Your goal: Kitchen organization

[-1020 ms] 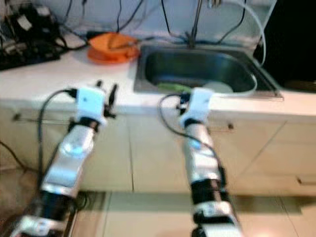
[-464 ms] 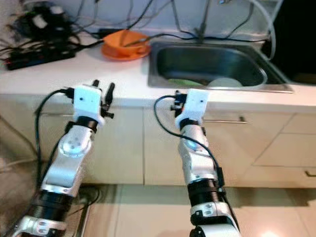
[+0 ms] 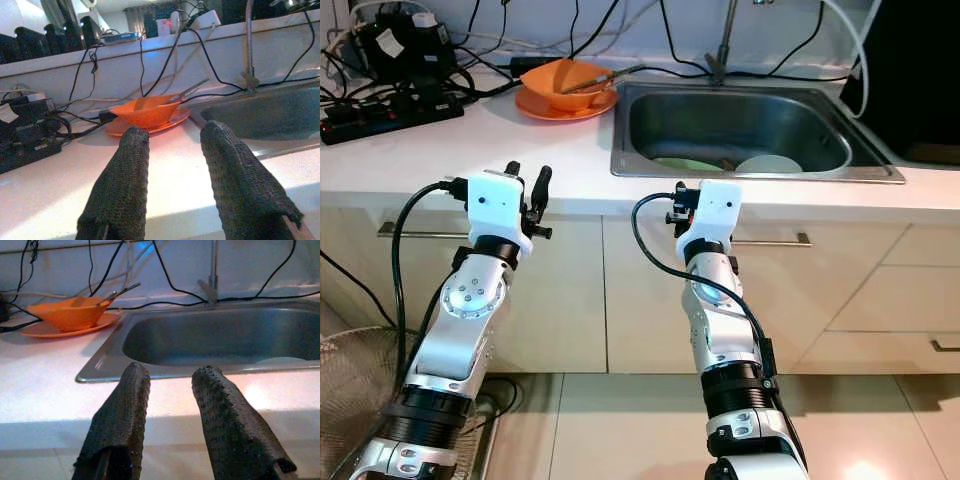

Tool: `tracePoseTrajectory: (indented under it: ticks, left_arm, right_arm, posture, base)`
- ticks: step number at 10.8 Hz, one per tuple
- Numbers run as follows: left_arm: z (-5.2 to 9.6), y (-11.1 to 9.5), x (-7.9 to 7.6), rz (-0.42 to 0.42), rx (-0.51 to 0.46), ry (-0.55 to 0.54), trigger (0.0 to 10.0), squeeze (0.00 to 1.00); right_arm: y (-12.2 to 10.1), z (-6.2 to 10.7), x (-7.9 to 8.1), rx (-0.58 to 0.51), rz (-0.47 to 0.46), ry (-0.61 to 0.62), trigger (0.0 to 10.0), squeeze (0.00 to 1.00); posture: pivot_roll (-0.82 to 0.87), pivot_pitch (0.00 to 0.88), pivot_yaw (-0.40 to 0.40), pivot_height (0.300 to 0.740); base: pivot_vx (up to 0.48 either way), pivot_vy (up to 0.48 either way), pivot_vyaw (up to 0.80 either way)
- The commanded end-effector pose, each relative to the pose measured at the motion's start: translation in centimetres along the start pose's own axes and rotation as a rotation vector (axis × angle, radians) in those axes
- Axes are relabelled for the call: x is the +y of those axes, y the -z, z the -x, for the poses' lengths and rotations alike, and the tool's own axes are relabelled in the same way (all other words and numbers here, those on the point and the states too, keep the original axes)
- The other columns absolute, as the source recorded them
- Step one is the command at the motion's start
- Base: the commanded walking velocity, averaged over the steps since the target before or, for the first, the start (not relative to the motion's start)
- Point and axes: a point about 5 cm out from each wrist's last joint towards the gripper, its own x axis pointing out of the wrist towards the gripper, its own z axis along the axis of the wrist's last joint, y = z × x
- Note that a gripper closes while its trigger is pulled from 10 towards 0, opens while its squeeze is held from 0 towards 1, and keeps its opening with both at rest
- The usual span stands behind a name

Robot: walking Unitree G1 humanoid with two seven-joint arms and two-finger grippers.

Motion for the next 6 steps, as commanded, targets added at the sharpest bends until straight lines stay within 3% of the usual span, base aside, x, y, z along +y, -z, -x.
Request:
tracePoseTrajectory:
  ticks: [1, 4, 6]
  left_arm:
    - [0.29, 0.64, -0.04, 0.012, 0.021, -0.01, 10.0, 0.0]
    - [0.12, 0.35, 0.15, 0.021, 0.008, -0.025, 10.0, 0.0]
    - [0.11, 0.27, 0.08, 0.022, 0.003, -0.024, 10.0, 0.0]
  right_arm:
    - [-0.44, -0.14, -0.01, -0.026, 0.012, -0.004, 10.0, 0.0]
    - [-0.81, -0.28, 0.22, -0.048, 0.046, -0.028, 10.0, 0.0]
    - [-0.87, -0.33, 0.57, -0.051, 0.043, -0.043, 10.0, 0.0]
  posture:
    - [0.1, 0.048, 0.001, 0.74]
    - [0.1, 0.05, -0.004, 0.74]
    - [0.1, 0.046, -0.005, 0.74]
  base:
    - [0.0, 0.0, 0.0]
    - [0.0, 0.0, 0.0]
    - [0.0, 0.0, 0.47]
